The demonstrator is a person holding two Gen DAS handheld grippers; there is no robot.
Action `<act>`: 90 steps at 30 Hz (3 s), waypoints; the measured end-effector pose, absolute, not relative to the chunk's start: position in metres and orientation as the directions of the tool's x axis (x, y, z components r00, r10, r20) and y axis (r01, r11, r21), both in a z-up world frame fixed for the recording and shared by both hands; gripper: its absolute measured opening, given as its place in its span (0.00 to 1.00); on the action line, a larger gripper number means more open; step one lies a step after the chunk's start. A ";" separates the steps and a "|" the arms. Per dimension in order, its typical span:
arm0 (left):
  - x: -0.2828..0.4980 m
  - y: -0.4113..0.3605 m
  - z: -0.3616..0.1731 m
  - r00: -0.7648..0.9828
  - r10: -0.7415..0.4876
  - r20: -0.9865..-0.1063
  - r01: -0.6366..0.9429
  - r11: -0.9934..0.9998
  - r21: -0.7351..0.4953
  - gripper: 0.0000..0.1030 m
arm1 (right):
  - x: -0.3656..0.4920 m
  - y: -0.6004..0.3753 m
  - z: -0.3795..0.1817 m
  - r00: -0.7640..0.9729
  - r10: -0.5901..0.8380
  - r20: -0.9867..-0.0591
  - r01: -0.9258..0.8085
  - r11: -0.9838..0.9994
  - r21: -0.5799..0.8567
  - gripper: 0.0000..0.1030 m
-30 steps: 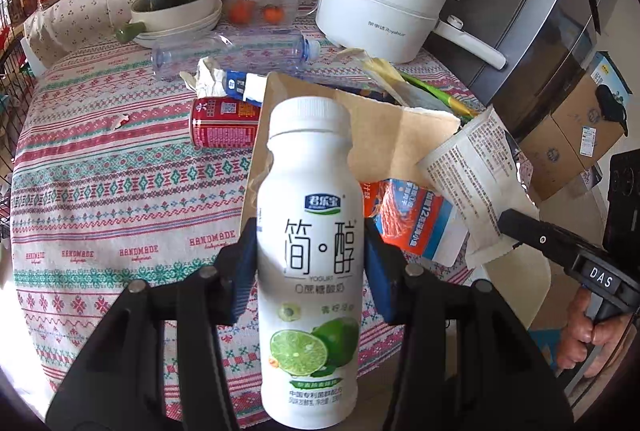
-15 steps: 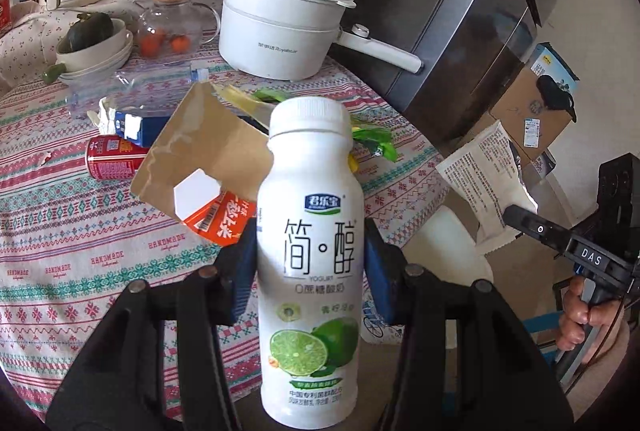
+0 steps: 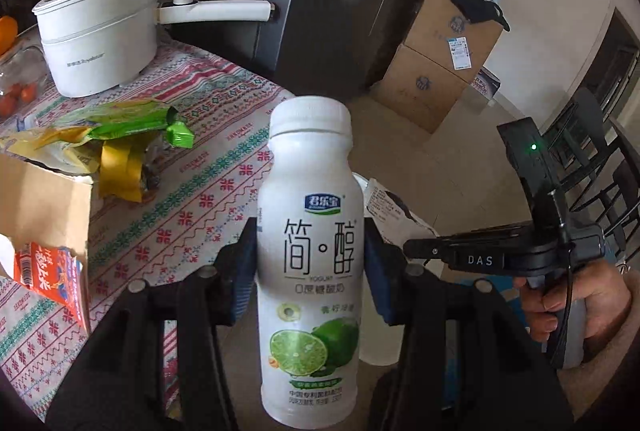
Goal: Collect trash
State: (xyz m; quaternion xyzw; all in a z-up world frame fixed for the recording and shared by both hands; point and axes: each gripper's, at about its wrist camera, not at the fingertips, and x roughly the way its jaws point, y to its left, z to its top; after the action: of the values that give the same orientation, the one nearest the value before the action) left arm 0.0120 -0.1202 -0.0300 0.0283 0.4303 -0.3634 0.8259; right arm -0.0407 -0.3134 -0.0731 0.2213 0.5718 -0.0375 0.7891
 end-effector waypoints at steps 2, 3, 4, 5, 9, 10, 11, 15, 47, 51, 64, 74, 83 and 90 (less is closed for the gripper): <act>0.013 -0.135 -0.042 0.348 -0.577 -0.739 0.630 0.728 -0.271 0.49 | -0.040 -0.322 -0.095 0.275 0.184 -0.944 0.349 0.895 0.277 0.03; 0.014 -0.141 -0.048 0.341 -0.576 -0.743 0.632 0.725 -0.272 0.49 | -0.040 -0.326 -0.105 0.244 0.180 -0.953 0.363 0.894 0.261 0.03; 0.015 -0.147 -0.054 0.335 -0.574 -0.747 0.635 0.723 -0.270 0.49 | -0.040 -0.328 -0.113 0.216 0.179 -0.960 0.372 0.894 0.250 0.03; 0.016 -0.152 -0.060 0.332 -0.570 -0.752 0.637 0.723 -0.267 0.49 | -0.040 -0.330 -0.119 0.197 0.181 -0.964 0.380 0.892 0.245 0.03; 0.022 -0.169 -0.083 0.306 -0.555 -0.774 0.635 0.725 -0.268 0.49 | -0.041 -0.337 -0.130 0.158 0.189 -0.969 0.405 0.883 0.238 0.04; 0.023 -0.172 -0.088 0.300 -0.551 -0.779 0.633 0.725 -0.269 0.49 | -0.042 -0.339 -0.132 0.154 0.195 -0.969 0.410 0.880 0.242 0.04; 0.024 -0.175 -0.092 0.296 -0.548 -0.783 0.634 0.725 -0.268 0.49 | -0.042 -0.342 -0.133 0.151 0.202 -0.968 0.415 0.876 0.248 0.06; 0.024 -0.182 -0.102 0.274 -0.544 -0.793 0.653 0.711 -0.262 0.49 | -0.045 -0.357 -0.131 0.166 0.238 -0.957 0.458 0.841 0.289 0.24; 0.020 -0.247 -0.182 0.215 -0.329 -0.920 0.702 0.707 -0.088 0.49 | -0.088 -0.420 -0.093 0.231 0.045 -0.972 0.627 0.757 0.184 0.69; 0.018 -0.247 -0.188 0.202 -0.303 -0.931 0.699 0.711 -0.080 0.49 | -0.089 -0.421 -0.095 0.216 0.031 -0.976 0.629 0.760 0.163 0.69; 0.009 -0.219 -0.127 0.231 -0.340 -0.911 0.678 0.728 -0.100 0.83 | -0.093 -0.421 -0.084 0.239 0.004 -0.971 0.626 0.763 0.158 0.74; 0.018 -0.113 -0.059 0.359 -0.362 -0.860 0.564 0.818 -0.110 0.93 | -0.080 -0.389 -0.054 0.332 -0.017 -0.943 0.542 0.822 0.176 0.75; 0.034 -0.039 -0.031 0.460 -0.333 -0.823 0.429 0.895 -0.122 0.95 | -0.060 -0.338 -0.029 0.421 -0.003 -0.907 0.436 0.877 0.200 0.77; 0.048 0.041 -0.023 0.518 -0.270 -0.812 0.281 0.950 -0.137 0.95 | -0.038 -0.297 -0.023 0.451 0.008 -0.893 0.356 0.916 0.188 0.78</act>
State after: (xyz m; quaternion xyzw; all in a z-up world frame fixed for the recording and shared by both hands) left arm 0.0484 0.0411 -0.0229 0.0056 0.4650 -0.1582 0.8711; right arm -0.0383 -0.2975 -0.0227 0.1769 0.5136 -0.1043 0.8331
